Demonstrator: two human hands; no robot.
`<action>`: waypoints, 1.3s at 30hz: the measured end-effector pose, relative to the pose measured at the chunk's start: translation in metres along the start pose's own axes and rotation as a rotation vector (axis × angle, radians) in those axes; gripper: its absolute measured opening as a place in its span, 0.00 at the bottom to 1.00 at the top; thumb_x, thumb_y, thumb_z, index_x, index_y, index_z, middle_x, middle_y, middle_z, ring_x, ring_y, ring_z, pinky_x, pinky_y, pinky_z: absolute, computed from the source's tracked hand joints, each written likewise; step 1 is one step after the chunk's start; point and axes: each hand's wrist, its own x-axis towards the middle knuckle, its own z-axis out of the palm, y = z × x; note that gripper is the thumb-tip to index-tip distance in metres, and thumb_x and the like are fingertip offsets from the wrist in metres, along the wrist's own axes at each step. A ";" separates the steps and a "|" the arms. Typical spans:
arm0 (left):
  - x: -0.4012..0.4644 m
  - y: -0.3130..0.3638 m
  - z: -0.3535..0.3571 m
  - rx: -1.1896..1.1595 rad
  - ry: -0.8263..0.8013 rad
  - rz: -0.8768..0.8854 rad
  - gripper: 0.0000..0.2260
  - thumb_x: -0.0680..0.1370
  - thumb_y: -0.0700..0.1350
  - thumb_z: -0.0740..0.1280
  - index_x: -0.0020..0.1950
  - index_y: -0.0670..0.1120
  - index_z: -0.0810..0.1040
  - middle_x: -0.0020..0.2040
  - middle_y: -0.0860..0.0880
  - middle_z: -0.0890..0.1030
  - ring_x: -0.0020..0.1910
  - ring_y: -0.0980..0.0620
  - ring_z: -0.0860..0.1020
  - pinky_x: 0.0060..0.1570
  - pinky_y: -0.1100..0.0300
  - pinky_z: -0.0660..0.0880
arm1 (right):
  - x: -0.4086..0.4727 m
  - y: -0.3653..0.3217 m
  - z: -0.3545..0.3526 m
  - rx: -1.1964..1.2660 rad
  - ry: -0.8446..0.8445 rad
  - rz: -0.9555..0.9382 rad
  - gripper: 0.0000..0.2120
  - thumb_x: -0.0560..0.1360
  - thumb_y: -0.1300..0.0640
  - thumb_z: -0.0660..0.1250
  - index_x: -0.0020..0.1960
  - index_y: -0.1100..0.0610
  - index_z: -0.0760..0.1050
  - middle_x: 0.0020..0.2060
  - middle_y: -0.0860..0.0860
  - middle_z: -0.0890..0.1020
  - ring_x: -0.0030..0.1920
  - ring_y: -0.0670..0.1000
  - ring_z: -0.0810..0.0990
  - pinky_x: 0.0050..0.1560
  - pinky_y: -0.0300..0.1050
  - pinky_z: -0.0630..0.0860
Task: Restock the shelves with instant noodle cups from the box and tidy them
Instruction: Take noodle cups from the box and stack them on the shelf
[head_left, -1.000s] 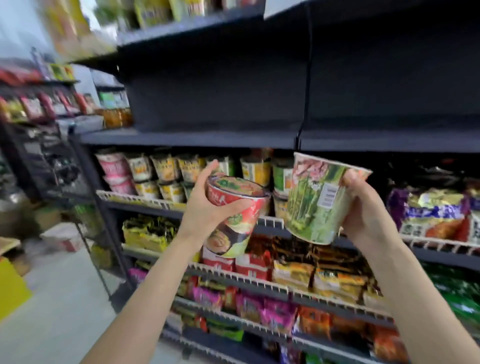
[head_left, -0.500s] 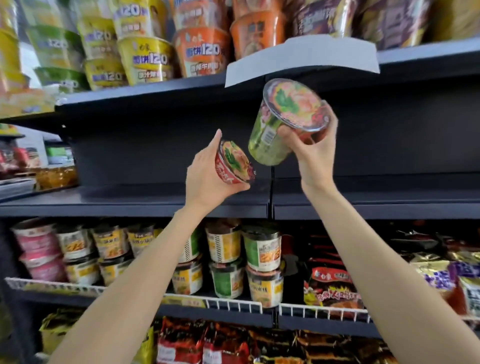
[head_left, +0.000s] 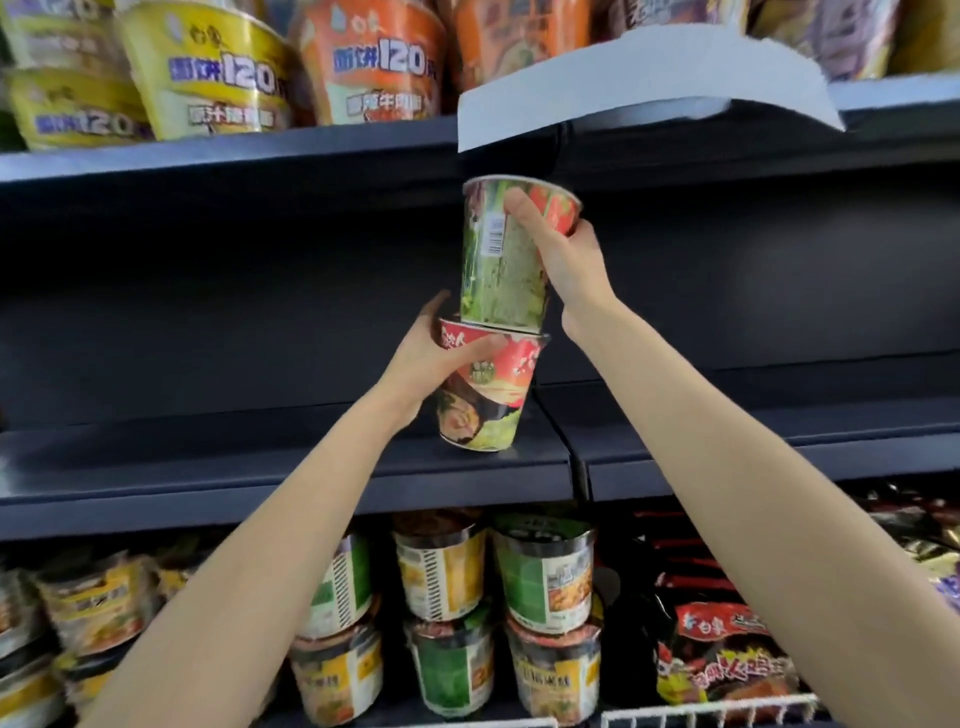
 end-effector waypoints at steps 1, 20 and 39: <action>0.003 -0.003 -0.004 -0.012 -0.013 -0.006 0.52 0.59 0.53 0.81 0.76 0.49 0.56 0.61 0.51 0.78 0.55 0.58 0.78 0.57 0.58 0.74 | 0.004 0.003 0.007 -0.023 0.003 0.008 0.40 0.67 0.41 0.74 0.70 0.58 0.61 0.58 0.50 0.77 0.49 0.44 0.77 0.41 0.36 0.74; 0.045 -0.041 -0.006 0.143 0.048 -0.063 0.48 0.58 0.65 0.76 0.73 0.55 0.59 0.63 0.53 0.76 0.60 0.50 0.76 0.59 0.48 0.74 | 0.036 0.084 0.039 -0.387 0.008 0.004 0.42 0.64 0.48 0.78 0.69 0.54 0.56 0.55 0.50 0.75 0.56 0.51 0.78 0.59 0.52 0.76; -0.047 0.010 0.020 0.567 0.251 0.406 0.21 0.76 0.51 0.65 0.69 0.52 0.68 0.63 0.53 0.74 0.62 0.51 0.70 0.52 0.60 0.67 | -0.072 0.051 -0.057 -0.882 0.114 -0.525 0.18 0.78 0.55 0.64 0.66 0.54 0.70 0.60 0.47 0.77 0.63 0.48 0.71 0.63 0.44 0.66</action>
